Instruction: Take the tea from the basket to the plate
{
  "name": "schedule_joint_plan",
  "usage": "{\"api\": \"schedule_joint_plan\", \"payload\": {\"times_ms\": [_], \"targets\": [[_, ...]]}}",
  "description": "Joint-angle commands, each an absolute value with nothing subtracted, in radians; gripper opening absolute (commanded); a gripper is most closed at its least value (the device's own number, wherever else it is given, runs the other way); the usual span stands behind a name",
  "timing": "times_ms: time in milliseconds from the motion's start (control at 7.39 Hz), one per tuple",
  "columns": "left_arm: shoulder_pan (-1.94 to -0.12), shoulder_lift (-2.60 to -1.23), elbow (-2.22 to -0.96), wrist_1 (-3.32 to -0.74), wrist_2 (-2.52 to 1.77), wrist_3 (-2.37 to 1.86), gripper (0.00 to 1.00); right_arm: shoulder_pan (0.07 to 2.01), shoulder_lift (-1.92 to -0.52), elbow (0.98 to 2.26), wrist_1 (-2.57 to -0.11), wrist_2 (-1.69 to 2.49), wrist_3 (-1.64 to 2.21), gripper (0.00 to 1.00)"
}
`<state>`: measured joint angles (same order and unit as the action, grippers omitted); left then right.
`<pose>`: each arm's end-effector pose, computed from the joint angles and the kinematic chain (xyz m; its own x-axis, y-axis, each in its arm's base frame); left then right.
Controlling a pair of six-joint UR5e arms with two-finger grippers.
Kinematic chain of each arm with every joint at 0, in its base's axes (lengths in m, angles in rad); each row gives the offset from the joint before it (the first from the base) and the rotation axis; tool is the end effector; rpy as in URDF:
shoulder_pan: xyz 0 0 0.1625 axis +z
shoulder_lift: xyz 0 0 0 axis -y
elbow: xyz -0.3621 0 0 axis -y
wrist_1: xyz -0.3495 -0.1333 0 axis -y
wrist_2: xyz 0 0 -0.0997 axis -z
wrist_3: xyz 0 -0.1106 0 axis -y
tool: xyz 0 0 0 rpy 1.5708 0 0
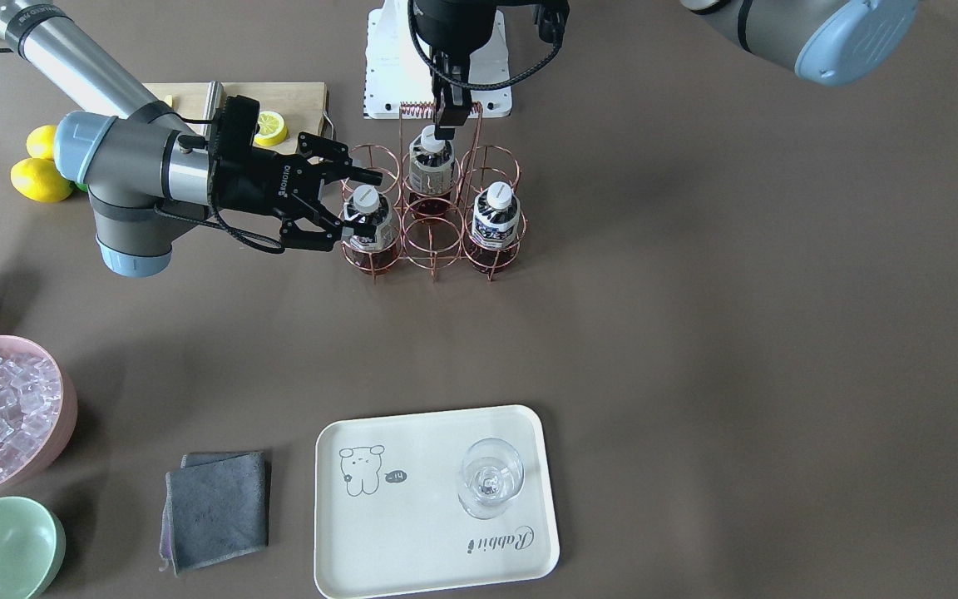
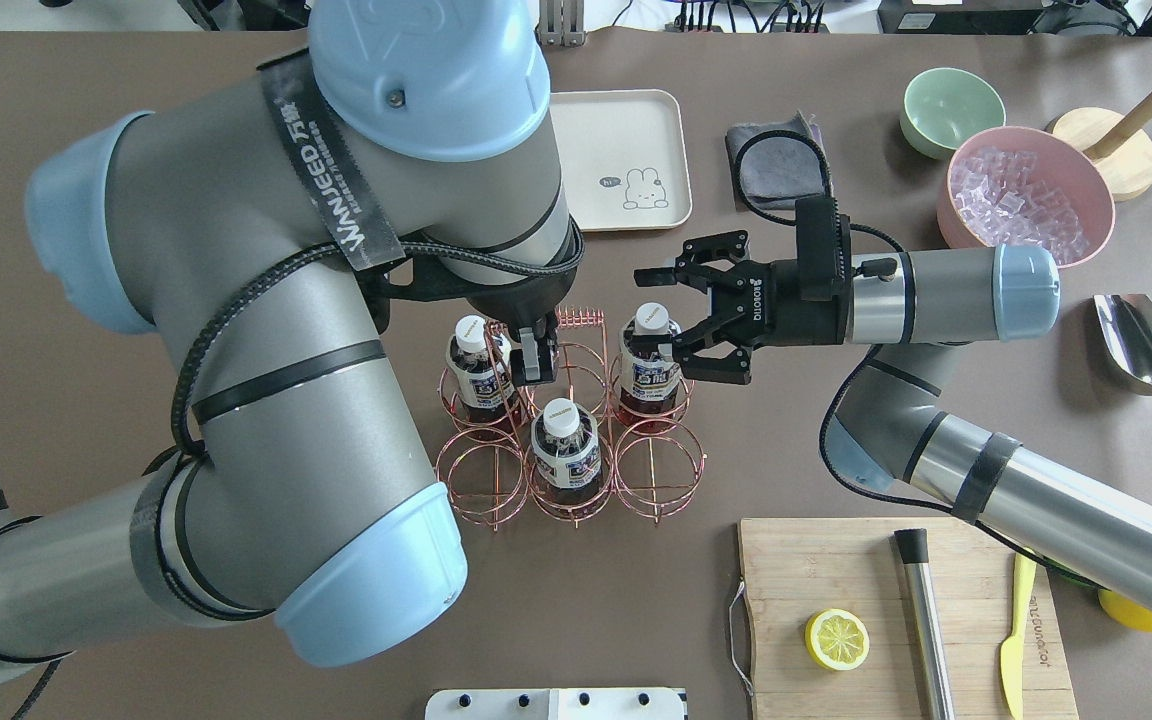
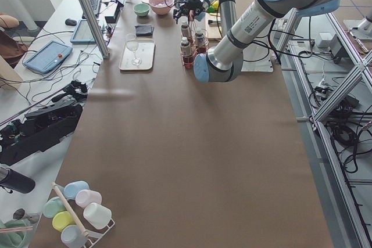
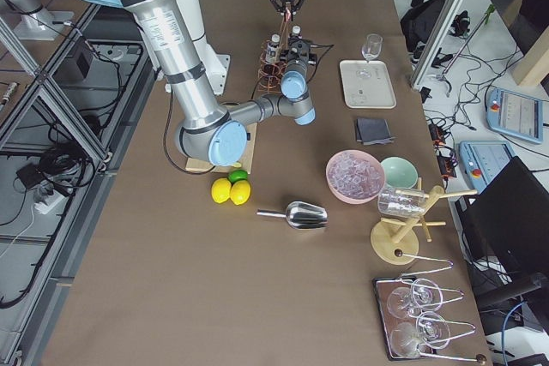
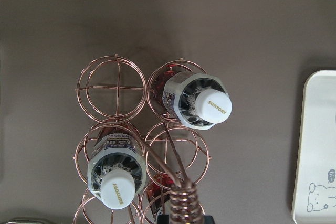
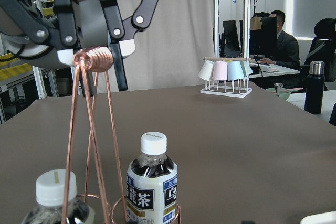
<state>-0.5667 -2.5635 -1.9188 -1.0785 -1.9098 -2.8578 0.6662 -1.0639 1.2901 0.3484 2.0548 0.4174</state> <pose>0.3929 -0.3644 0.0142 -0.1278 -0.9918 0.0010 0.6183 -0.0805 -0.7818 -0.3774 -0.4008 0.2638 0.0461 -0.9930 0.1091 -0.4879 0.0729 0.8699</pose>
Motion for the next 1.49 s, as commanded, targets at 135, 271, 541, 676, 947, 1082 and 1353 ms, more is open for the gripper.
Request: {"api": "schedule_joint_plan", "payload": {"times_ms": [135,271,541,676,947,1082,1353], "targets": [[-0.568,-2.563,-1.919,-1.078,-1.91,-2.858,0.0,0.664,-1.074,1.301,0.345,2.059,0.419,0.38],[-0.568,-2.563,-1.917,-1.077,-1.91,-2.858,0.0,0.657,-1.078,1.299,0.348,2.057,0.417,0.38],[-0.568,-2.557,-1.917,-1.077,-1.91,-2.858,0.0,0.647,-1.086,1.299,0.351,2.056,0.414,0.38],[-0.568,-2.556,-1.919,-1.077,-1.91,-2.858,0.0,0.647,-1.086,1.299,0.351,2.056,0.414,0.37],[-0.571,-2.554,-1.919,-1.077,-1.911,-2.858,0.0,0.649,-1.088,1.316,0.347,2.059,0.42,0.0],[-0.572,-2.554,-1.919,-1.077,-1.911,-2.858,0.0,0.655,-1.086,1.318,0.347,2.059,0.42,0.0],[-0.574,-2.554,-1.917,-1.075,-1.911,-2.858,0.0,0.675,-1.083,1.341,0.341,2.056,0.42,0.0]]}}
